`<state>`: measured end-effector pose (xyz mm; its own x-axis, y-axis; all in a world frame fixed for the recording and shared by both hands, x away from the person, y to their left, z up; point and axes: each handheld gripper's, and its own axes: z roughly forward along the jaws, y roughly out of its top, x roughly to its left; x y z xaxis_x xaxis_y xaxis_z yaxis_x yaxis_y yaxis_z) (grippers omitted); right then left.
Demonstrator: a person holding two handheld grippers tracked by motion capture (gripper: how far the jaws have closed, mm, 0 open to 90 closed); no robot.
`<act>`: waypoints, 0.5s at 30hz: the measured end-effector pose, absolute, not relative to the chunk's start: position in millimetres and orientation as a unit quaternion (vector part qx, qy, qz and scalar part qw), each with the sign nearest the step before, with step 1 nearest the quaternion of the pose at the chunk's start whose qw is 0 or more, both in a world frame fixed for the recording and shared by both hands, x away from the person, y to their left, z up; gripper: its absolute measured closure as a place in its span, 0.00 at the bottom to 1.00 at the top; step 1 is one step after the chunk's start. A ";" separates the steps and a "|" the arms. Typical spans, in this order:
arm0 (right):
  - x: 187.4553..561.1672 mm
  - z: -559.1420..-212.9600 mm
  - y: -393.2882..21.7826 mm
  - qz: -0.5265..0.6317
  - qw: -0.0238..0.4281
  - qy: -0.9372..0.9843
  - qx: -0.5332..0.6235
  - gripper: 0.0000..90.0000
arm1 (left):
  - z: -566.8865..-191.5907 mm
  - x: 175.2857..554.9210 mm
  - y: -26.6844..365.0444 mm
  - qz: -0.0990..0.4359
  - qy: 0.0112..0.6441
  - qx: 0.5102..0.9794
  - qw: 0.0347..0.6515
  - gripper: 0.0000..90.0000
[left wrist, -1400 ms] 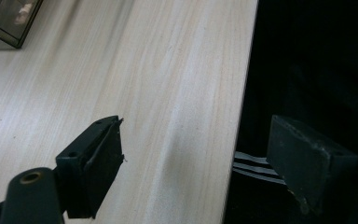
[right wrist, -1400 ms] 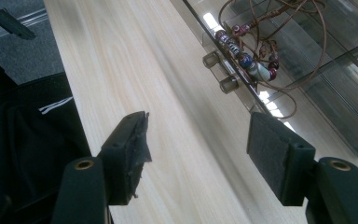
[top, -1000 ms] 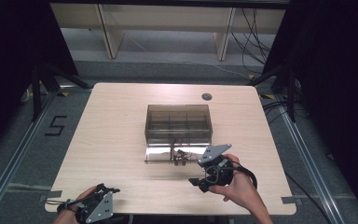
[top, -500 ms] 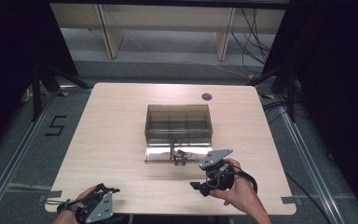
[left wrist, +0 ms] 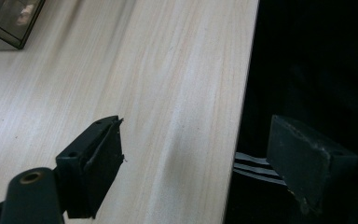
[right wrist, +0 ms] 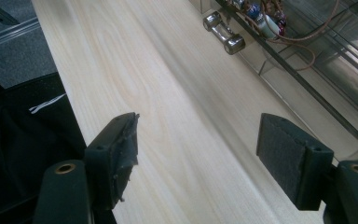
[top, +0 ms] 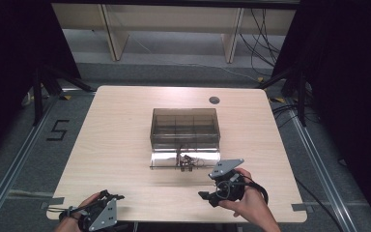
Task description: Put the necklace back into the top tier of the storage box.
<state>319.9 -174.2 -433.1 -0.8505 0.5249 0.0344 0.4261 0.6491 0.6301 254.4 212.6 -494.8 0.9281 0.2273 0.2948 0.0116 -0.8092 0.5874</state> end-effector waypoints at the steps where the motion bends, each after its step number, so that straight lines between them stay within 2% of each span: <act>1: 319.5 -435.1 -173.9 0.333 0.075 0.902 0.263 0.33 | -494.7 254.5 212.6 0.179 0.064 0.934 0.302 0.20; 11: 315.7 -441.1 -177.4 0.327 0.071 0.906 0.259 0.30 | -493.7 254.9 212.8 0.175 0.060 0.936 0.298 0.20; 13: 315.2 -442.7 -178.2 0.333 0.084 0.902 0.262 0.31 | -493.5 254.9 212.9 0.178 0.060 0.936 0.298 0.20; 15: 314.4 -442.1 -179.5 0.330 0.074 0.903 0.265 0.31 | -493.7 254.6 212.9 0.174 0.063 0.936 0.299 0.20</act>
